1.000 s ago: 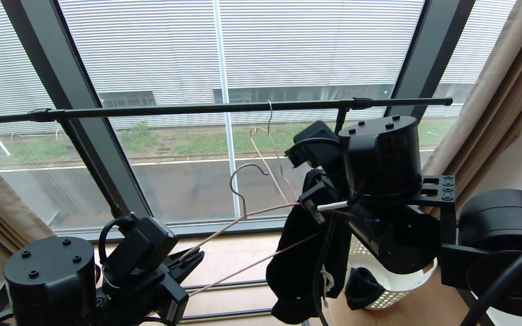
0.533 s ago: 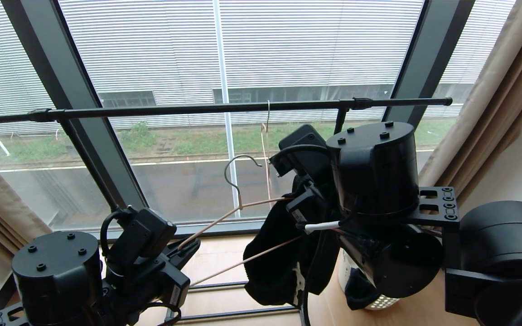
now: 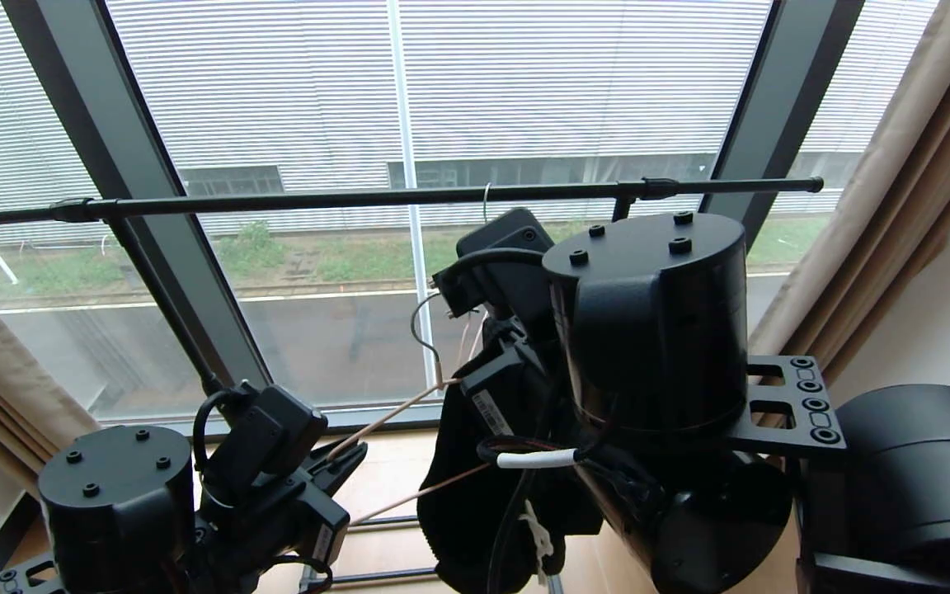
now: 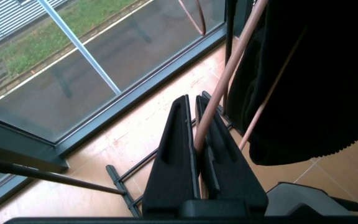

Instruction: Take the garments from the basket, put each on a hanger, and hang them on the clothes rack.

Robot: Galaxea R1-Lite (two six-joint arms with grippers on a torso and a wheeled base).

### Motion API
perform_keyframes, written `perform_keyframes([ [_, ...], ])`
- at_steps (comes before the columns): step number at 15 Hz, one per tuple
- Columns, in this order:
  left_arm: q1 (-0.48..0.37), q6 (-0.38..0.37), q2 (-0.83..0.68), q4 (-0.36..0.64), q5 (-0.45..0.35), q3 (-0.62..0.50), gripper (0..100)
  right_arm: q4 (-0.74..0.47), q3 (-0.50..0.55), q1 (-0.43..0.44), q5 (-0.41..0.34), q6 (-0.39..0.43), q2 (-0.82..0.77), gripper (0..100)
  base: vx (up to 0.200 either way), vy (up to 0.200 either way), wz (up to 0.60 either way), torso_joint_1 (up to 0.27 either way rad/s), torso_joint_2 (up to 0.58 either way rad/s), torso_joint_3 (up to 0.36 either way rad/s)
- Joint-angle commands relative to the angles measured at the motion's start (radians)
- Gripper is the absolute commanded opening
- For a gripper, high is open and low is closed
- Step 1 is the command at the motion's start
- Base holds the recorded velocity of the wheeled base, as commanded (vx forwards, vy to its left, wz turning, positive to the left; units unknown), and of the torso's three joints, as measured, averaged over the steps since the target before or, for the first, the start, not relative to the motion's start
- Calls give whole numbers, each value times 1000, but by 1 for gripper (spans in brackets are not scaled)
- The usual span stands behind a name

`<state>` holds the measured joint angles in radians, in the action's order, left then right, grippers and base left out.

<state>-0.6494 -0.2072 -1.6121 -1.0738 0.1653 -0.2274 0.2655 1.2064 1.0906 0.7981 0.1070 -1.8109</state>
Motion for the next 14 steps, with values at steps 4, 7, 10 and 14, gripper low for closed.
perform_keyframes([
  [4,-13,3,-2,-32,0,16,0,1,32,26,1,-32,-16,0,0,0,0,0,0,0],
  [7,-19,3,-5,-89,-1,33,0,1,30,25,23,-49,-7,0,0,0,0,0,0,0],
  [10,-30,6,-6,-146,0,40,0,3,32,8,43,-49,1,0,0,0,0,0,0,0],
  [14,-30,19,-18,-196,0,45,0,4,44,2,44,-52,2,0,0,0,0,0,0,0],
])
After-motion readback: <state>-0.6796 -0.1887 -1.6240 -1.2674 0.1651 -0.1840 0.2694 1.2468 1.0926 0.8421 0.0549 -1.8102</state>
